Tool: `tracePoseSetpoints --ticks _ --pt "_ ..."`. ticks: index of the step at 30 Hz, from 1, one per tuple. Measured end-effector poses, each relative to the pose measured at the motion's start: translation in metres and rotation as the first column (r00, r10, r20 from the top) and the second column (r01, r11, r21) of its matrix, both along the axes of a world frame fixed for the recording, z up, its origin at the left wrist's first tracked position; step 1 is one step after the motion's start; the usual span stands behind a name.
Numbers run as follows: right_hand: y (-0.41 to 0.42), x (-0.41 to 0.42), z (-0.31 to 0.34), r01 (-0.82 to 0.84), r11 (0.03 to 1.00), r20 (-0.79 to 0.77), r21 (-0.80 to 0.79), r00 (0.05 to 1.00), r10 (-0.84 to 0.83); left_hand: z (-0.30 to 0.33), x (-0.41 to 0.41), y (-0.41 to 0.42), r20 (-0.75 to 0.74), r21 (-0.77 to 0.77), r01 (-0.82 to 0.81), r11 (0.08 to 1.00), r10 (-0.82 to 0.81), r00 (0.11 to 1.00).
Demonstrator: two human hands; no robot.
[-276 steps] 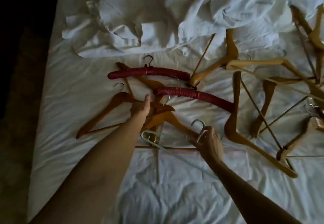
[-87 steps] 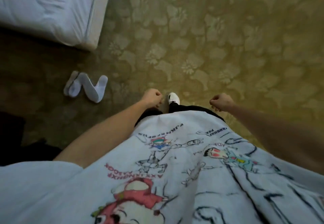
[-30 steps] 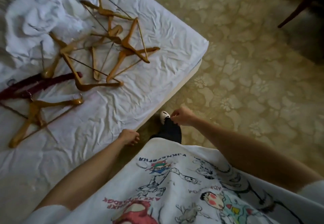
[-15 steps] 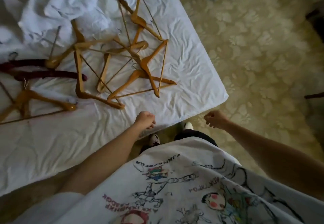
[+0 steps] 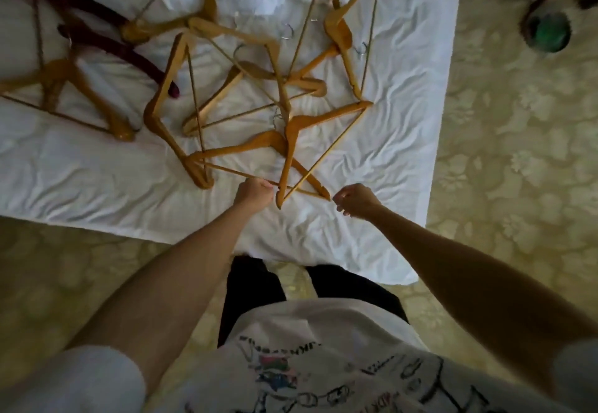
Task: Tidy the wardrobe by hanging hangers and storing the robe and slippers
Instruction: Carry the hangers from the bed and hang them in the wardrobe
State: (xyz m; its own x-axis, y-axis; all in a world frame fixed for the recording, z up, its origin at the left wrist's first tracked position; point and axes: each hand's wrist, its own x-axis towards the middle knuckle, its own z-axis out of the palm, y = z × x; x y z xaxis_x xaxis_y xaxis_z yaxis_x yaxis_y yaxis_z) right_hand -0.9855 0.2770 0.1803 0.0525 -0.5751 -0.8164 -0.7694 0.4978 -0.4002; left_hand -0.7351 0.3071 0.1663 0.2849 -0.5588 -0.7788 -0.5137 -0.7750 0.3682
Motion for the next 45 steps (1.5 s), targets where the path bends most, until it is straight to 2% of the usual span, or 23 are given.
tracePoseSetpoints --ticks 4,9,11,13,14,16,18,22,25,27,30,32,34,37,42,45 --pt "-0.066 0.04 -0.049 -0.149 0.989 0.034 -0.007 0.988 0.149 -0.035 -0.012 -0.043 0.099 -0.023 -0.022 0.999 0.024 0.995" --pt "-0.12 0.096 -0.129 -0.128 0.99 -0.037 -0.061 0.991 0.126 -0.113 -0.011 -0.094 0.259 -0.01 -0.01 1.0 0.012 0.966" --pt "-0.127 0.114 -0.159 -0.101 0.992 -0.097 -0.075 0.991 0.094 -0.144 -0.001 -0.106 0.394 0.025 0.151 0.988 -0.148 0.907" --pt "-0.125 0.127 -0.18 -0.132 0.989 -0.151 -0.069 0.981 0.12 -0.169 0.014 -0.114 0.546 0.035 0.31 0.95 -0.278 0.79" --pt "-0.123 0.133 -0.187 -0.166 0.983 -0.18 -0.072 0.972 0.151 -0.18 0.022 -0.117 0.6 0.033 0.351 0.936 -0.3 0.741" --pt "-0.117 0.14 -0.195 -0.227 0.969 -0.235 -0.1 0.951 0.199 -0.194 0.037 -0.121 0.613 0.053 0.366 0.929 -0.32 0.722" --pt "-0.11 0.142 -0.196 -0.226 0.963 -0.254 -0.146 0.95 0.184 -0.195 0.049 -0.121 0.55 0.096 0.337 0.937 -0.332 0.766" --pt "-0.082 0.117 -0.169 -0.023 0.986 -0.196 -0.166 0.981 -0.01 -0.158 0.068 -0.098 0.291 0.205 0.231 0.951 -0.284 0.914" --pt "-0.058 0.086 -0.125 0.031 0.984 -0.163 -0.177 0.985 -0.061 -0.115 0.074 -0.07 0.109 0.212 0.068 0.975 -0.092 0.99" --pt "-0.042 0.066 -0.095 0.095 0.973 -0.122 -0.213 0.985 -0.123 -0.082 0.069 -0.052 -0.033 0.172 -0.082 0.982 0.089 0.995" --pt "-0.026 0.045 -0.044 0.183 0.953 -0.02 -0.242 0.981 -0.193 -0.028 0.056 -0.028 -0.316 0.219 -0.279 0.935 0.338 0.886" --pt "-0.018 0.037 -0.013 0.208 0.946 0.079 -0.25 0.978 -0.194 0.005 0.045 -0.015 -0.443 0.205 -0.356 0.912 0.411 0.797" --pt "-0.012 0.035 0.016 0.212 0.943 0.206 -0.258 0.965 -0.16 0.032 0.034 -0.002 -0.5 0.128 -0.42 0.898 0.424 0.755" --pt "-0.004 0.043 0.054 0.124 0.964 0.343 -0.234 0.938 -0.037 0.069 0.022 0.023 -0.503 0.011 -0.545 0.838 0.476 0.721" --pt "0.014 0.089 0.104 -0.114 0.964 0.544 -0.242 0.807 0.232 0.111 0.02 0.083 -0.451 -0.188 -0.784 0.592 0.657 0.604" --pt "0.032 0.131 0.124 -0.265 0.925 0.596 -0.272 0.709 0.378 0.125 0.029 0.128 -0.377 -0.317 -0.807 0.499 0.714 0.59"
